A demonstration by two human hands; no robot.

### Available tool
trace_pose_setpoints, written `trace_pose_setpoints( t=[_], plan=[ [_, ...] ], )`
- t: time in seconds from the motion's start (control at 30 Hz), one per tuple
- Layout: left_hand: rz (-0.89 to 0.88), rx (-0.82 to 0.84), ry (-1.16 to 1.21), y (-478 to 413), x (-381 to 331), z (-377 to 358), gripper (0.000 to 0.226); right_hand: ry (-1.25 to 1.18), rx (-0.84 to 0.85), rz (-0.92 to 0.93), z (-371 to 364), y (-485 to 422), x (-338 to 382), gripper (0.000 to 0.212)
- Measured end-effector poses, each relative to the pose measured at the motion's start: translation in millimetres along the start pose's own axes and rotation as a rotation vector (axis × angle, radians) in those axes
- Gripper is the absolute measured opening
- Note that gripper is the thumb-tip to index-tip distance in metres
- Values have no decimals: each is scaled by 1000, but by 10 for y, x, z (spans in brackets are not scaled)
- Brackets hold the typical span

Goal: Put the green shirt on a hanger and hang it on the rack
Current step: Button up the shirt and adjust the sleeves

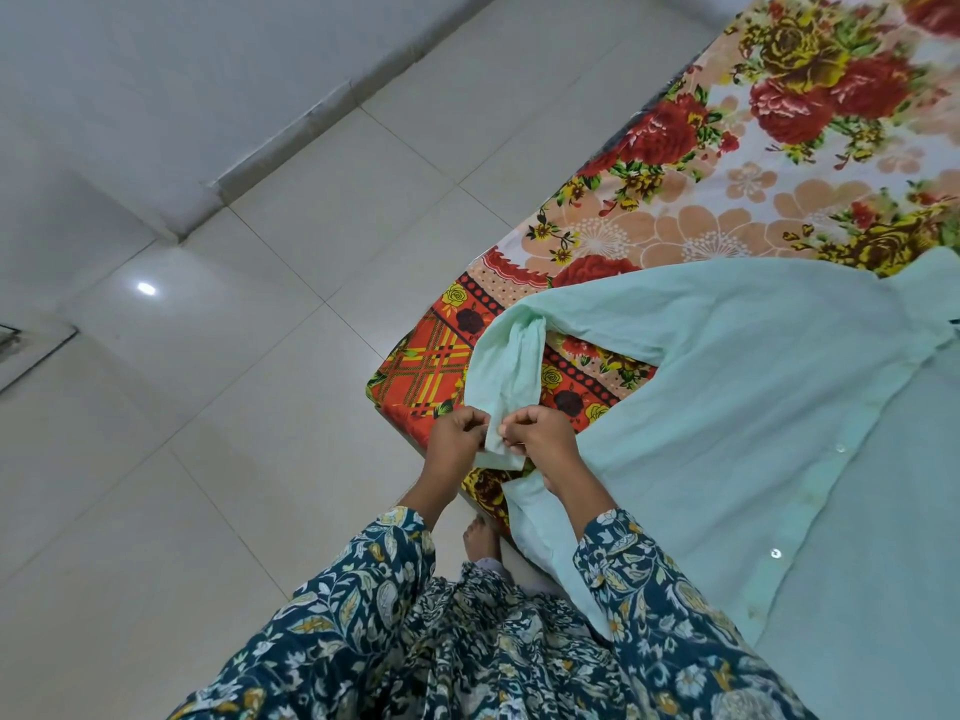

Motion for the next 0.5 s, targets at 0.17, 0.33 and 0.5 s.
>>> trace_pose_setpoints(
  t=[0.17,0.33,0.5],
  plan=[
    [202,30,167,77,9,-73,28,242,-12,57,-13,10,84,14],
    [261,-44,230,51,-7,-34,29,147,-55,110,-18,101,115,9],
    [355,-18,320,70,-20,-55,29,105,-36,133,32,111,143,21]
  ],
)
Point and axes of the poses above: each hand's wrist, its own y-axis away from the middle knuckle, its own z-axis out of the back of the hand, x = y × z, the point moved 6 cm from there along -y, towards the middle knuckle, and after that the axes turned 4 degrees about z, right-handed, at the moved point
